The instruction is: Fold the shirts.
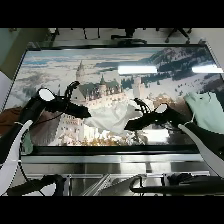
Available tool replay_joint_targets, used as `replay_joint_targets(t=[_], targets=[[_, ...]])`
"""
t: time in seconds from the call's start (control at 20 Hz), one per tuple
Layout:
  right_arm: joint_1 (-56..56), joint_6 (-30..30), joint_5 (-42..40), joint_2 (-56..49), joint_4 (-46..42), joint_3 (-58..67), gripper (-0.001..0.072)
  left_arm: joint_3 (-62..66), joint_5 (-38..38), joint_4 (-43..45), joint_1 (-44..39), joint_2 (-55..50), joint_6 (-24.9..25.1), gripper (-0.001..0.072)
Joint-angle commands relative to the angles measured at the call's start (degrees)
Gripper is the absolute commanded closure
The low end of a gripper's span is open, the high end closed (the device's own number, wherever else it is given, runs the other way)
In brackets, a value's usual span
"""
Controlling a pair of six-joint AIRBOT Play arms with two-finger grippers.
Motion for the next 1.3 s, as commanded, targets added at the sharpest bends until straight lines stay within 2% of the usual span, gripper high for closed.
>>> replay_joint_targets(t=[0.0, 0.05, 0.1, 0.15, 0.3, 0.5, 0.65, 0.75, 1.05, 1.2, 1.25], targets=[[1.5, -1.9, -3.7, -1.7, 2.3, -0.3, 0.0404, 0.1, 0.1, 0.1, 0.0, 0.0, 0.4, 0.0695], [1.5, -2.5, -3.7, -1.7, 2.3, -0.3, 0.0542, 0.1, 0.2, 0.1, 0.0, 0.0, 0.4, 0.0696], [1.5, -2.7, -3.7, -1.6, 2.3, -0.2, 0.0639, 0.1, 0.3, 0.1, 0.0, 0.0, 0.6, 0.0695], [1.5, -2.7, -3.7, -1.5, 2.3, 0.0, 0.0692, 0.1, 0.4, 0.1, 0.1, 0.0, 1.0, 0.0696], [-0.2, -2.6, -0.7, 2.2, 0.9, 3.2, 0.0692, 0.1, -0.3, 0.2, 1.1, 1.4, 1.4, 0.0696], [-8.4, 0.4, 6.5, 15.8, -4.7, 17.4, 0.0692, 2.6, -1.0, -3.1, 4.9, 13.2, 0.7, 0.0696], [-11.8, 0.4, 8.8, 24.4, -9.1, 31.9, 0.0693, 13.3, -3.0, -7.8, 5.8, 23.4, 0.6, 0.0696], [-11.7, 0.4, 8.6, 28.2, -12.1, 41.8, 0.0693, 22.5, -2.9, -7.8, 5.2, 28.2, -1.9, 0.0696], [-11.7, -0.9, 8.4, 30.7, -14.1, 64.7, 0.0693, 42.0, -3.7, -7.7, 3.4, 35.2, -5.1, 0.0696], [-11.7, -0.8, 8.9, 30.7, -17.2, 67.2, 0.0693, 46.6, -9.3, -7.2, 5.3, 33.9, -6.2, 0.0695], [-11.7, 1.7, 9.9, 30.4, -20.2, 67.0, 0.0693, 47.2, -12.7, -7.2, 6.7, 32.5, -7.2, 0.0695]])
